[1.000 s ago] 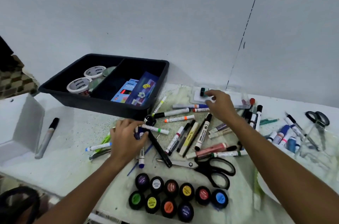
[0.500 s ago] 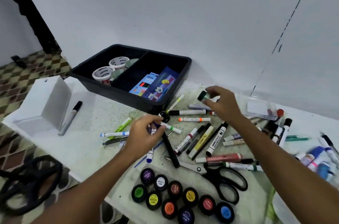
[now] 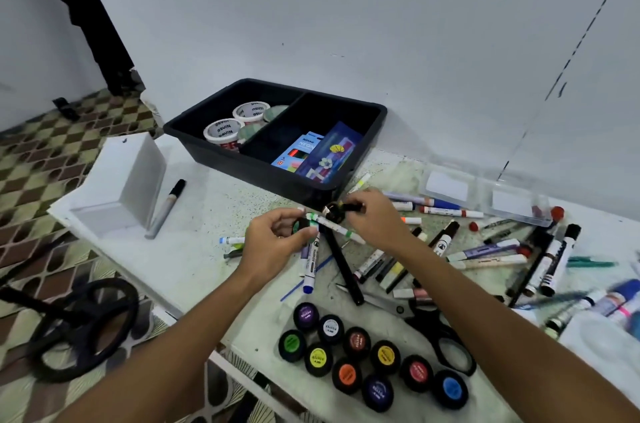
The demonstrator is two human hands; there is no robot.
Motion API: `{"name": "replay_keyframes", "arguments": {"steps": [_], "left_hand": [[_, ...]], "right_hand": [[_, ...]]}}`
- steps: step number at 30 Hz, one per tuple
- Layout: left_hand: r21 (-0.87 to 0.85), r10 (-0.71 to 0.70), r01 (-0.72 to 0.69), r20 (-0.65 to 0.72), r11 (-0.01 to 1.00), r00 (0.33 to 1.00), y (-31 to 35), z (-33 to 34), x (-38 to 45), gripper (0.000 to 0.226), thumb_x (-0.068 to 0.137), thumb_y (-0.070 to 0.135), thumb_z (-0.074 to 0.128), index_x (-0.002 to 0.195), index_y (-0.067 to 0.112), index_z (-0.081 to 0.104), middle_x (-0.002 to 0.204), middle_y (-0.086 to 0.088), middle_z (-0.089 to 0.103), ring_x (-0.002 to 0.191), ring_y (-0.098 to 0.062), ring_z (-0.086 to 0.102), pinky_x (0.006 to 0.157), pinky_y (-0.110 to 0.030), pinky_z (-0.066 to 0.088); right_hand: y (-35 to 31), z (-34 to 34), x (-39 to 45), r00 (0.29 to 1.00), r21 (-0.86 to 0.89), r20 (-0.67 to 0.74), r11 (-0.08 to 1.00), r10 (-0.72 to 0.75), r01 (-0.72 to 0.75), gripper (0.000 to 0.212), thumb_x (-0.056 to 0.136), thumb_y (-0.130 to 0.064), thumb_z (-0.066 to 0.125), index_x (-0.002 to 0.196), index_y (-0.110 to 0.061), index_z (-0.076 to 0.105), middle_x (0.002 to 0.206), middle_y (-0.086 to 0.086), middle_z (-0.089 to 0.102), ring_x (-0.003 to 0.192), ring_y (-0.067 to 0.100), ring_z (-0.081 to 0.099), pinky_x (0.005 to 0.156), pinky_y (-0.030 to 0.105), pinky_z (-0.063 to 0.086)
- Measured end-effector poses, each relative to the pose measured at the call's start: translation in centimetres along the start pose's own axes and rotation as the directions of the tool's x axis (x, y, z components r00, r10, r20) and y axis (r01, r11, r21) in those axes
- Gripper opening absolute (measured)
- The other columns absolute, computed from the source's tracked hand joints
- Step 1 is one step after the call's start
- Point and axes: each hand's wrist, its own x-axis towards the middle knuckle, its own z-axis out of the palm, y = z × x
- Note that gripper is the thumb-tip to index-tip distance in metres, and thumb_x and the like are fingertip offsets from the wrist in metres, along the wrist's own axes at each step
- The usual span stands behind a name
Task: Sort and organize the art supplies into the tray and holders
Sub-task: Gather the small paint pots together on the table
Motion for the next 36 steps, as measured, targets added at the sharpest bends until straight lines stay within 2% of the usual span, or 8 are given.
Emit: {"name": "replay_keyframes", "arguments": {"steps": [3,5,14,19,22,24,31,36], "left_hand": [[0.052,0.013,-0.013,-0.005,0.999,1.0,-0.2,-1.2,-0.3,0.035,0.065,0.008,0.086,0.094,0.02,0.07,0.087,0.004,0.073,0.075,0.0,0.068,0.071,-0.015,0.053],[0.069,0.012,-0.012,-0.005,0.998,1.0,-0.3,-1.9,-0.4,0.038,0.063,0.008,0.087,0.092,0.023,0.067,0.086,0.005,0.072,0.074,0.002,0.066,0.07,-0.015,0.053],[0.15,0.072,-0.086,0.098,0.985,0.993,-0.4,-3.6,-0.7,0.036,0.061,0.009,0.088,0.092,0.016,0.071,0.087,0.0,0.072,0.082,-0.009,0.069,0.071,-0.021,0.057],[0.184,0.235,-0.289,0.267,0.94,0.935,0.5,-2.5,-0.7,0.041,0.06,0.013,0.089,0.097,0.009,0.072,0.088,-0.003,0.071,0.08,-0.009,0.069,0.074,-0.017,0.055],[0.162,0.288,-0.377,0.403,0.912,0.869,1.7,-0.8,-0.9,0.044,0.059,0.016,0.09,0.099,0.009,0.073,0.088,0.001,0.069,0.08,-0.006,0.068,0.074,-0.018,0.054],[0.132,0.307,-0.42,0.496,0.898,0.812,2.6,0.5,-1.4,0.043,0.06,0.018,0.09,0.099,0.011,0.072,0.087,0.007,0.067,0.078,-0.001,0.065,0.07,-0.016,0.052],[0.075,0.339,-0.583,0.751,0.809,0.567,4.9,5.3,-4.9,0.044,0.056,0.036,0.09,0.094,0.025,0.072,0.083,0.018,0.061,0.076,0.001,0.053,0.063,-0.015,0.038],[0.039,0.297,-0.648,0.867,0.76,0.401,5.6,7.0,-7.4,0.04,0.055,0.037,0.091,0.086,0.028,0.069,0.085,0.016,0.059,0.083,0.006,0.051,0.067,-0.013,0.039]], "right_hand": [[-0.3,1.9,1.2,0.986,-0.344,0.013,0.927,0.164,-0.15,0.042,0.088,-0.048,0.06,0.107,-0.011,0.068,0.118,0.015,0.046,0.119,0.035,0.039,0.092,0.041,0.042],[-0.7,2.7,1.8,0.978,-0.431,-0.007,0.882,0.209,-0.191,0.051,0.088,-0.056,0.057,0.104,-0.009,0.067,0.127,0.017,0.043,0.124,0.038,0.035,0.095,0.044,0.041],[-1.5,1.7,1.3,0.964,-0.237,-0.146,0.938,0.223,-0.253,0.032,0.087,-0.034,0.067,0.104,-0.007,0.069,0.116,0.012,0.045,0.116,0.032,0.036,0.084,0.037,0.038],[-1.8,-1.1,-3.0,0.955,-0.138,-0.237,0.967,0.179,-0.216,0.027,0.086,-0.026,0.07,0.107,-0.009,0.066,0.102,0.006,0.06,0.102,0.024,0.052,0.073,0.029,0.037],[-2.7,-3.1,-6.8,0.945,-0.017,-0.249,0.974,0.214,-0.226,0.023,0.086,-0.018,0.071,0.104,-0.007,0.063,0.086,-0.003,0.059,0.071,0.011,0.057,0.059,0.013,0.041],[-3.1,-4.0,-9.1,0.934,0.02,-0.243,0.964,0.26,-0.264,0.02,0.084,-0.016,0.072,0.101,-0.012,0.061,0.085,-0.005,0.059,0.072,0.009,0.058,0.057,0.009,0.04],[-3.6,-6.1,-17.9,0.902,-0.003,-0.202,0.921,0.381,-0.39,0.025,0.077,-0.016,0.076,0.101,-0.017,0.069,0.097,-0.001,0.067,0.086,0.012,0.061,0.066,0.015,0.044],[-4.2,-6.7,-22.9,0.891,-0.038,-0.121,0.895,0.438,-0.445,0.031,0.069,-0.014,0.082,0.093,-0.017,0.064,0.088,-0.001,0.065,0.075,0.014,0.06,0.064,0.028,0.049]]}}
